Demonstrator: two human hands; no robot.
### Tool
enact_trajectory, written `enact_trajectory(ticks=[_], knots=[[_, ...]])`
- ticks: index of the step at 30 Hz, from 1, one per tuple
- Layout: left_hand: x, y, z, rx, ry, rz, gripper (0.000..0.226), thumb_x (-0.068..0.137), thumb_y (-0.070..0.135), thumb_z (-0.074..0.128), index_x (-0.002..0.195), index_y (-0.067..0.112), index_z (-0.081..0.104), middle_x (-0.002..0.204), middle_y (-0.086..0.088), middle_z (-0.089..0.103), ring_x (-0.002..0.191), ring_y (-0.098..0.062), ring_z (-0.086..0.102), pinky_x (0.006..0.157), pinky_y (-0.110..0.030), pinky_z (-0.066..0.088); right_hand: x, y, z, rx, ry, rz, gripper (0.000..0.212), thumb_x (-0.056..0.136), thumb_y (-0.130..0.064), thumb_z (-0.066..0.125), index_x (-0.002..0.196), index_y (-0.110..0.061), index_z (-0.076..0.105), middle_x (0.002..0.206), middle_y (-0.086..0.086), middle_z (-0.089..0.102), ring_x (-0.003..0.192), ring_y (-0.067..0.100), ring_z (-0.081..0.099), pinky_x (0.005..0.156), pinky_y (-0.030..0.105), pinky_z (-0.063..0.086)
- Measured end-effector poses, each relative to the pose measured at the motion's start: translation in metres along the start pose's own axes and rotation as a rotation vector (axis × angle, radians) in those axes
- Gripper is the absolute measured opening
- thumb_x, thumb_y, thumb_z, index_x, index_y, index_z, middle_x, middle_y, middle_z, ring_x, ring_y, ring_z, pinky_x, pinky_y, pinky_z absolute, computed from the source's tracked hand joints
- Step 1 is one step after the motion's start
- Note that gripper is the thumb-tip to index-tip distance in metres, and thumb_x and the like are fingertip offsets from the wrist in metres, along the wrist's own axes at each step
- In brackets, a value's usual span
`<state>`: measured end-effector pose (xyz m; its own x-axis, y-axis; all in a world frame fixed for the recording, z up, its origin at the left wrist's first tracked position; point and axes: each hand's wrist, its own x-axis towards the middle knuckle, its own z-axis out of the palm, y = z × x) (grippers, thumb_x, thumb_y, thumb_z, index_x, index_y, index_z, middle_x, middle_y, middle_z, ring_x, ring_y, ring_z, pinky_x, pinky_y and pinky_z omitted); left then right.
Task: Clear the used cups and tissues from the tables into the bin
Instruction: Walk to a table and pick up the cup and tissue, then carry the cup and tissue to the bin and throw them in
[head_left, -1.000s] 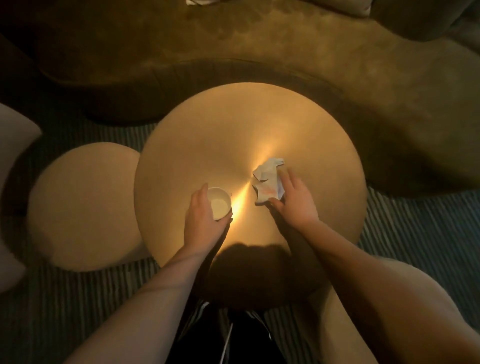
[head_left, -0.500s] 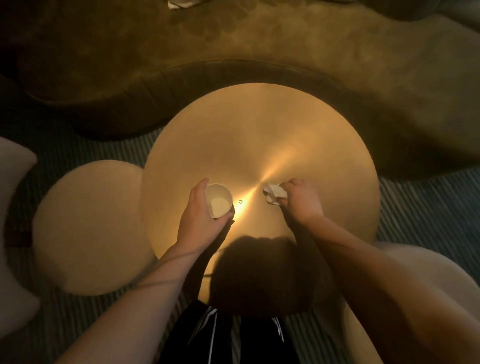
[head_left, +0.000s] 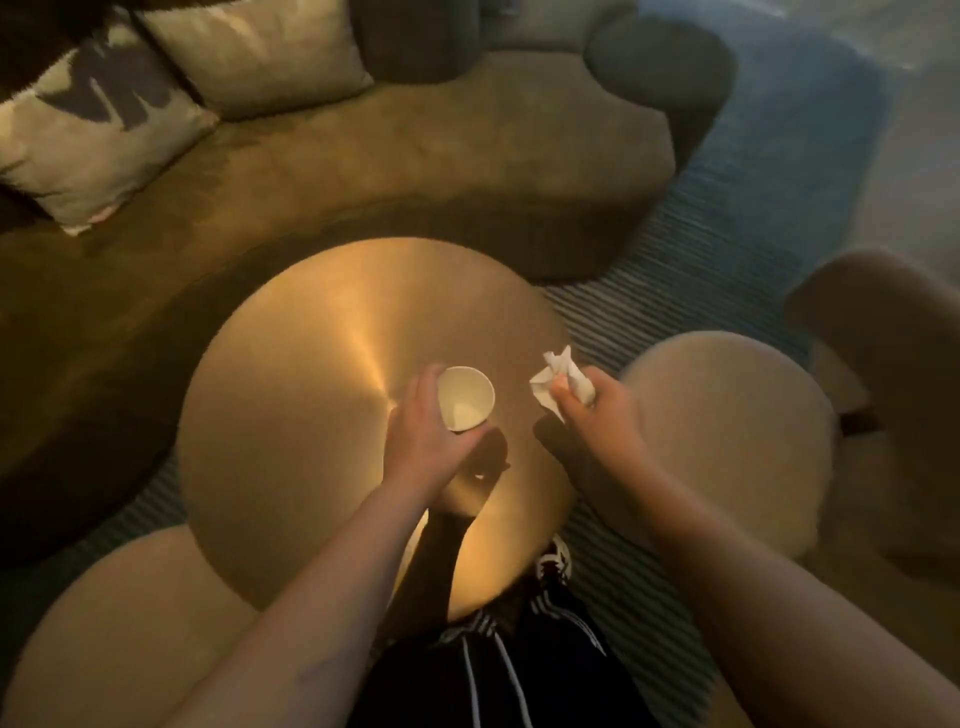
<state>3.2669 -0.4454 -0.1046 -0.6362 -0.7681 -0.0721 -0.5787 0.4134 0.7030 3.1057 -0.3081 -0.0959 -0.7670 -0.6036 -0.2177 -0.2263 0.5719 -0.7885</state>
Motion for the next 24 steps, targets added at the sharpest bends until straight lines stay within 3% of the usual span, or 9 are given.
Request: enact_trajectory(ticks=[5, 9, 12, 17, 20, 24], knots=[[-0.004, 0.079, 0.057, 0.018, -0.206, 0.244, 0.082, 0.064, 0.055, 0.077, 0.130, 0.029, 0.035, 0.126, 0.006, 0.047, 0.108, -0.013, 0.048, 0.092, -0.039, 0.047, -0.055, 0.059, -0.072, 0.064, 0.218, 0.189, 0.012, 0.091, -0.045, 0.055, 0.089, -0.035, 0.061, 0.077, -0.010, 0.065, 0.071, 0.007, 0.063, 0.059, 0.025, 0.047], [-0.026, 0.142, 0.114, -0.009, -0.373, 0.363, 0.084, 0.064, 0.054, 0.077, 0.133, 0.029, 0.035, 0.129, 0.005, 0.046, 0.113, -0.016, 0.048, 0.095, -0.042, 0.046, -0.106, 0.106, -0.133, 0.028, 0.386, 0.296, 0.021, 0.091, -0.044, 0.055, 0.094, -0.025, 0.065, 0.081, -0.004, 0.065, 0.074, 0.016, 0.061, 0.067, 0.037, 0.050], [-0.051, 0.190, 0.161, 0.016, -0.462, 0.477, 0.085, 0.064, 0.055, 0.076, 0.134, 0.029, 0.034, 0.130, 0.005, 0.045, 0.115, -0.018, 0.048, 0.095, -0.042, 0.046, -0.147, 0.144, -0.181, 0.047, 0.496, 0.372, 0.024, 0.091, -0.042, 0.055, 0.096, -0.021, 0.065, 0.085, -0.001, 0.065, 0.078, 0.018, 0.060, 0.068, 0.036, 0.050], [-0.106, 0.278, 0.250, 0.017, -0.553, 0.609, 0.083, 0.063, 0.059, 0.074, 0.130, 0.037, 0.031, 0.125, 0.012, 0.047, 0.111, -0.011, 0.048, 0.088, -0.031, 0.044, -0.216, 0.222, -0.267, 0.139, 0.655, 0.527, 0.017, 0.090, -0.039, 0.058, 0.085, -0.024, 0.062, 0.081, -0.004, 0.065, 0.073, 0.013, 0.061, 0.058, 0.026, 0.044], [-0.147, 0.337, 0.318, -0.028, -0.620, 0.646, 0.079, 0.064, 0.059, 0.073, 0.129, 0.038, 0.033, 0.122, 0.012, 0.047, 0.107, -0.014, 0.049, 0.087, -0.038, 0.048, -0.252, 0.285, -0.329, 0.087, 0.738, 0.602, 0.022, 0.090, -0.041, 0.057, 0.081, -0.021, 0.061, 0.076, 0.000, 0.064, 0.069, 0.017, 0.060, 0.056, 0.034, 0.046], [-0.198, 0.411, 0.407, -0.044, -0.629, 0.672, 0.079, 0.065, 0.055, 0.075, 0.130, 0.033, 0.035, 0.127, 0.008, 0.046, 0.113, -0.018, 0.048, 0.092, -0.042, 0.046, -0.281, 0.366, -0.419, 0.044, 0.785, 0.654, 0.022, 0.089, -0.042, 0.057, 0.079, -0.022, 0.059, 0.075, -0.002, 0.063, 0.067, 0.016, 0.059, 0.054, 0.033, 0.045]])
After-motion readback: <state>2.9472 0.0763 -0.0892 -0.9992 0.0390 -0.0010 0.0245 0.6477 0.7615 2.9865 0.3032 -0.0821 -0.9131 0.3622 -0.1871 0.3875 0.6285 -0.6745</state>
